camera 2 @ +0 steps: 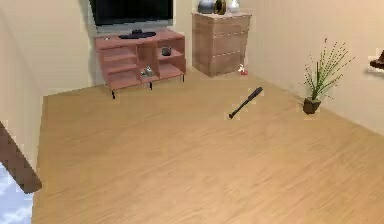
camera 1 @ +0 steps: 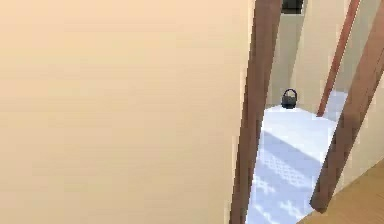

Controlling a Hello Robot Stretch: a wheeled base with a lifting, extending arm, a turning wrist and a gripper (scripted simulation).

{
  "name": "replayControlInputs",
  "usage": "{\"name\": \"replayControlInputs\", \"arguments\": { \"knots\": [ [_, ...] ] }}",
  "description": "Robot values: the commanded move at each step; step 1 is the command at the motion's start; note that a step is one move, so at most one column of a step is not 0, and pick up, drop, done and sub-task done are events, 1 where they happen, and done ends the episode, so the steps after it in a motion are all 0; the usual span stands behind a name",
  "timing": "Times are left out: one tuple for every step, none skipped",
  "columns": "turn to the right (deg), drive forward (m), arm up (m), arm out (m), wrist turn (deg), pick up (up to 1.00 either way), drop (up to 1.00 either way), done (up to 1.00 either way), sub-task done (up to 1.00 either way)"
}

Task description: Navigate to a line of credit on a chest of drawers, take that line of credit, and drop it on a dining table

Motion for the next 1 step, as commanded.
{"name": "replayControlInputs", "arguments": {
  "knots": [
    [45.0,0.00,0.00,0.00,0.0,0.00,0.00,0.00,0.00]
  ]
}}
